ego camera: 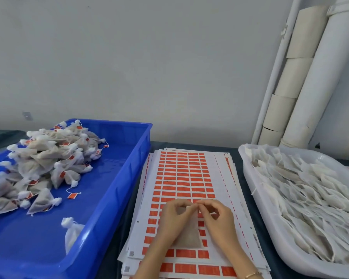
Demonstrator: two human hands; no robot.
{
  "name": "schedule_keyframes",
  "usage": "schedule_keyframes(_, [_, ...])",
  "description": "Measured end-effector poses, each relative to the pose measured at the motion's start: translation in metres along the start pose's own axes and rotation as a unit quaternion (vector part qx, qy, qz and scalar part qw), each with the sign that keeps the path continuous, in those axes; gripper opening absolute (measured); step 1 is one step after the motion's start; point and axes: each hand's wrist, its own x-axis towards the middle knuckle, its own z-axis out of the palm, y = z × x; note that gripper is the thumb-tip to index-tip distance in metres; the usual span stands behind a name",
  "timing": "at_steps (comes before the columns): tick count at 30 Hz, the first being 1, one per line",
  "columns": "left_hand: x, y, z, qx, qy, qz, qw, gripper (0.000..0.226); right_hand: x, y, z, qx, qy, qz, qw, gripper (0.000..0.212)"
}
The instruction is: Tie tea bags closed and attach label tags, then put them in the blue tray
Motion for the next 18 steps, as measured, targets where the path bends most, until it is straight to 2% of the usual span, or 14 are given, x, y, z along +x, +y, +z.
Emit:
schedule_keyframes(8, [0.0018, -0.0053, 0.0002, -0.024, 0.028, 0.015, 0.999, 0.008, -0.0051, -0.0019, 0.0036, -0.070, 0.004, -0.093, 0.993, 0.035])
schedule_keyframes(12, [0.0034, -0.0030, -0.0004, -0.039, 0.027, 0.015, 0.999, 0.007, -0.0039, -0.0026, 0.0011, -0.090, 0.036, -0.128, 0.987, 0.028])
schedule_keyframes(18, [0.0003, -0.0020, 0.0012, -0.061, 0.008, 0.027, 0.998, 0.010, -0.0057, -0.0011, 0.0007, -0.105, 0.079, -0.131, 0.983, 0.014])
